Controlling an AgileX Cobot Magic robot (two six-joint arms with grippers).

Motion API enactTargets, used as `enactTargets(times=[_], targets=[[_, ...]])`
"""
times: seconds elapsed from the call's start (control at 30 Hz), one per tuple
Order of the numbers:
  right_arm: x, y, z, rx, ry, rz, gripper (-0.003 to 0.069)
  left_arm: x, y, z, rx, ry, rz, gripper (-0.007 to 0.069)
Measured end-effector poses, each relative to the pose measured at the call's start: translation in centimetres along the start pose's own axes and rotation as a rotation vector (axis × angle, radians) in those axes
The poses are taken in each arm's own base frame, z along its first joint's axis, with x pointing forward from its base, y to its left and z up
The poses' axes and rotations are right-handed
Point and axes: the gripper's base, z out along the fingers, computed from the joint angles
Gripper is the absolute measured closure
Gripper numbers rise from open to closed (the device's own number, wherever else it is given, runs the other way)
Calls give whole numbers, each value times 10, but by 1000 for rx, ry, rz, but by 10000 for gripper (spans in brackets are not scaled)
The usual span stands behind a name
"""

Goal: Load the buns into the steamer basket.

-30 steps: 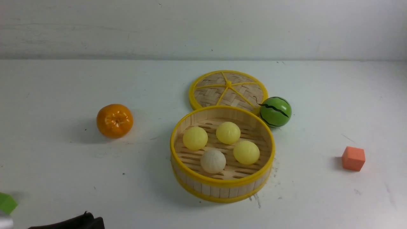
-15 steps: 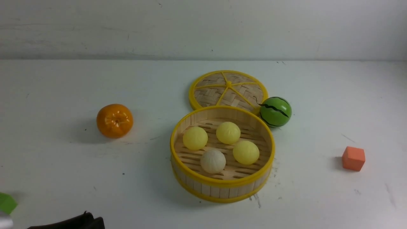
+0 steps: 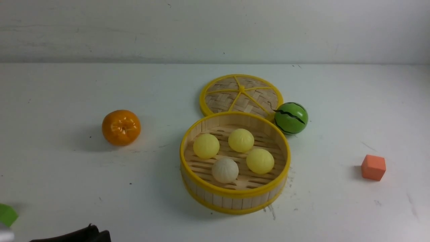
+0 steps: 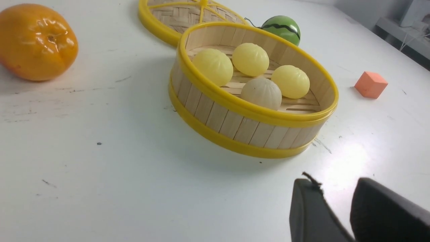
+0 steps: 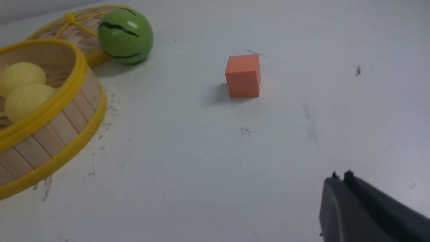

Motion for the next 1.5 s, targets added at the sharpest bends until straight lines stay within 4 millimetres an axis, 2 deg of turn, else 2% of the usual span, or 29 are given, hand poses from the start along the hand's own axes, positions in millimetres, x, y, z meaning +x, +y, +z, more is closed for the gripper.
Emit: enactTargets(times=[0.4,0.73,1.2,1.33,1.43,1.5], targets=[[0,0,0,0,2,3,657,0,0,0,0,3,0,419],[0,0,0,0,2,4,645,0,0,0,0,2,128,408],[0,0,0,0,2,4,629,-3,0,-2,3,-35,111,407],[0,0,0,0,2,4,628,-8,2,-7,-23,-87,109,407],[0,0,0,0,4,5,627,-18,12,-22,-132,-232,56,412],[0,0,0,0,4,5,625,-22,17,-31,-196,-298,36,442]])
